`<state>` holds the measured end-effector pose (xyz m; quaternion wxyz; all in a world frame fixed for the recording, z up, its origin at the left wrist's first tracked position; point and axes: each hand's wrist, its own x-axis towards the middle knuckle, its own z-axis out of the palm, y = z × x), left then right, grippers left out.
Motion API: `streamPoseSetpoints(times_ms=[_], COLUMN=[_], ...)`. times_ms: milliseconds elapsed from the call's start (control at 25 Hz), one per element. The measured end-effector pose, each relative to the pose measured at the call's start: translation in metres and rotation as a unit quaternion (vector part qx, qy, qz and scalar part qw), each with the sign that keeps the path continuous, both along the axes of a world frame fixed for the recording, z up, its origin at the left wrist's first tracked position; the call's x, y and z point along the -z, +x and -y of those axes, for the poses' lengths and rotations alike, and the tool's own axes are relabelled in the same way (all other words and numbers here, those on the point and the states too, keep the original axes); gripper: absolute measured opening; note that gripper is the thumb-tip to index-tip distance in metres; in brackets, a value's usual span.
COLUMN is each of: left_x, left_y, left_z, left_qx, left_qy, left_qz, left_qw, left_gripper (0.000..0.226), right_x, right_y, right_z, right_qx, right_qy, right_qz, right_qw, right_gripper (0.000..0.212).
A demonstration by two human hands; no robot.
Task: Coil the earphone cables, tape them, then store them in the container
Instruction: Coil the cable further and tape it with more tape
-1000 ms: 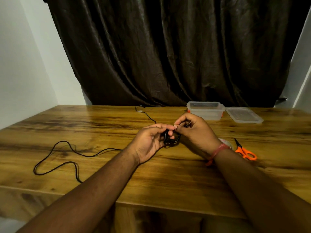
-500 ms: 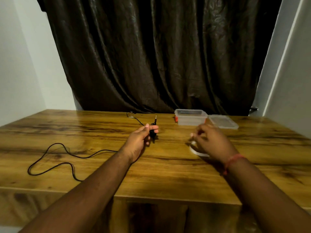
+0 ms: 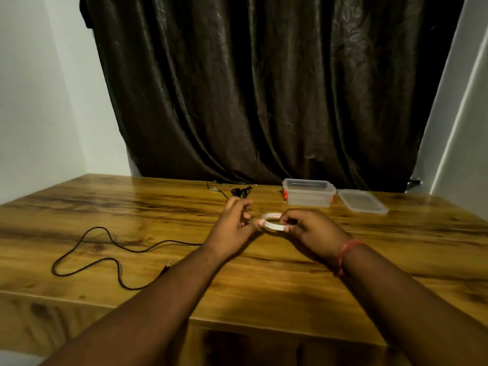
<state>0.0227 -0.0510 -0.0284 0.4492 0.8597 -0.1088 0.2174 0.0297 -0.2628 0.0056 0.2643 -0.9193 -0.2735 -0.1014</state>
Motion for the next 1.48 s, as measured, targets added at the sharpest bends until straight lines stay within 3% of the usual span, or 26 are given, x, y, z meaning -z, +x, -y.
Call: streamPoseSetpoints(times_ms=[160, 320, 440, 600, 760, 1000, 1480], left_x=[0.002, 0.004, 0.004, 0.004, 0.001, -0.002, -0.003], left_y=[0.010, 0.015, 0.013, 0.010, 0.006, 0.002, 0.003], left_z=[-0.001, 0.000, 0.002, 0.001, 0.002, 0.001, -0.001], left_qx=[-0.013, 0.076, 0.121, 0.112, 0.128, 0.142, 0.115], left_qy=[0.049, 0.063, 0.056, 0.068, 0.002, 0.030, 0.103], left_qz=[0.023, 0.018, 0.007, 0.001, -0.047, -0.062, -0.029], left_qw=[0.998, 0.995, 0.991, 0.991, 0.991, 0.987, 0.988], left_gripper=[0.034, 0.016, 0.016, 0.014, 0.020, 0.019, 0.023], right_x=[0.014, 0.017, 0.017, 0.019, 0.019, 0.017, 0.015], right_y=[0.022, 0.033, 0.033, 0.031, 0.031, 0.028, 0.025], right_z=[-0.018, -0.005, -0.003, -0.009, -0.007, -0.005, -0.011], right_qx=[-0.068, -0.093, -0.115, -0.123, -0.124, -0.120, -0.146], right_qy=[0.060, 0.119, 0.116, 0.107, 0.132, 0.150, 0.101], right_qz=[-0.006, -0.009, 0.008, 0.040, 0.027, -0.008, 0.067], right_qw=[0.996, 0.989, 0.987, 0.986, 0.983, 0.981, 0.982], right_gripper=[0.012, 0.015, 0.014, 0.012, 0.012, 0.015, 0.012])
